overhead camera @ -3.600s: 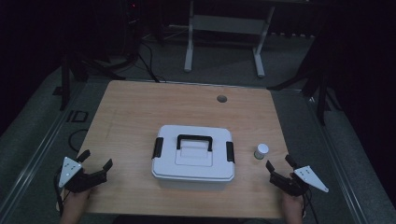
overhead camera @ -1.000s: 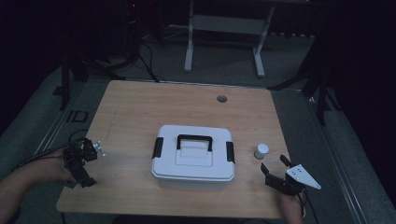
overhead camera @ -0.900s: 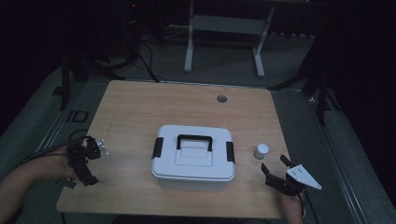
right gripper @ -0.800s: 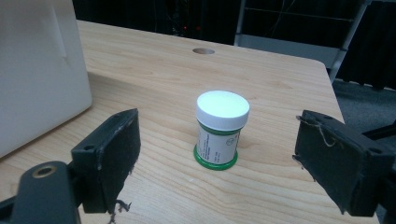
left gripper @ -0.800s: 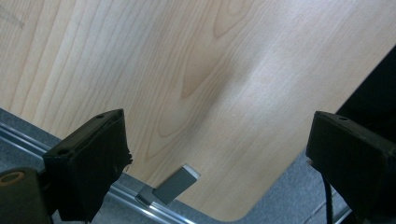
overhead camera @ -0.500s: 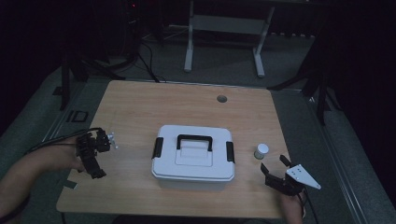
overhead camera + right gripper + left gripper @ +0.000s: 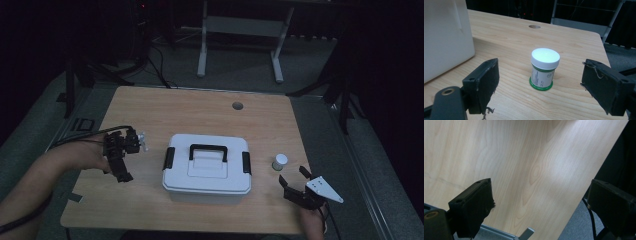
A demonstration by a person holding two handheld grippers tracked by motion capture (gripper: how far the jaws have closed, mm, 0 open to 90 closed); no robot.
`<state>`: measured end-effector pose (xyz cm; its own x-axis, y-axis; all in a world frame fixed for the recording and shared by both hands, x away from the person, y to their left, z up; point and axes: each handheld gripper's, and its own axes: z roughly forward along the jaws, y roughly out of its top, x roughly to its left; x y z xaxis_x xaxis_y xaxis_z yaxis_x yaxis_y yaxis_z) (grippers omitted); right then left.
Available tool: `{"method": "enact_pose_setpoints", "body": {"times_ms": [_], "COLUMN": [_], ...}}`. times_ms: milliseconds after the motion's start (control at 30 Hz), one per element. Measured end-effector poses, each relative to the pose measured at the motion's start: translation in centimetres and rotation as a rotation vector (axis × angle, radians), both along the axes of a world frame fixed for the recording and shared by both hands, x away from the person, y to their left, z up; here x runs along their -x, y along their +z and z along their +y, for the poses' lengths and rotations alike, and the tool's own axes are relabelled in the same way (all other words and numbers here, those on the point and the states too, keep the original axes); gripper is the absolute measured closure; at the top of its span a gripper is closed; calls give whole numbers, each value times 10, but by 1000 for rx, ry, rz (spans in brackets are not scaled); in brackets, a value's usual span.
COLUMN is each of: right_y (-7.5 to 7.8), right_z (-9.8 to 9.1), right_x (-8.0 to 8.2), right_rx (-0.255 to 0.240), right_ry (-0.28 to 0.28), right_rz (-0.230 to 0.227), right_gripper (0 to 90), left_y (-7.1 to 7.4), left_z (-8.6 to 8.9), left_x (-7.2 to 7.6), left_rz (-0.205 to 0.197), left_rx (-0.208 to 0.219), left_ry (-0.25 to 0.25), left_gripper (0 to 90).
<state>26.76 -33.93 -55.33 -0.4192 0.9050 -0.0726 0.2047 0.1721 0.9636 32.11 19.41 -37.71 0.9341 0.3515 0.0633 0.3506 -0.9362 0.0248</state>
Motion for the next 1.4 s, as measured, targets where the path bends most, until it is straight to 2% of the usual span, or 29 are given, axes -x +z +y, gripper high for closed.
{"method": "enact_pose_setpoints", "body": {"times_ms": [267,567,600,633,800,900,1167,1400], "right_y": [0,0,0,0,0,0,0,0], "right_z": [0,0,0,0,0,0,0,0], "right_x": [0,0,0,0,0,0,0,0], "right_rx": [0,-2,-1,-5,-2,-1,-1,-7], "right_ry": [4,8,9,10,13,16,24,24], "right_rz": [4,5,6,9,9,9,9,11], "right_gripper": [142,142,142,142,142,142,142,142], "left_y": [17,24,25,25,25,23,27,20], "left_z": [-31,-62,-70,-73,-86,-93,-110,-126], "left_x": [-8,-17,-19,-20,-25,-26,-32,-38], "left_rz": [20,23,17,28,26,23,20,26], "left_rx": [0,-5,-15,-8,-12,-32,-23,-41], "left_ry": [-65,-116,-132,-137,-156,-172,-205,-230], "left_gripper": [59,59,59,59,59,59,59,59]}}
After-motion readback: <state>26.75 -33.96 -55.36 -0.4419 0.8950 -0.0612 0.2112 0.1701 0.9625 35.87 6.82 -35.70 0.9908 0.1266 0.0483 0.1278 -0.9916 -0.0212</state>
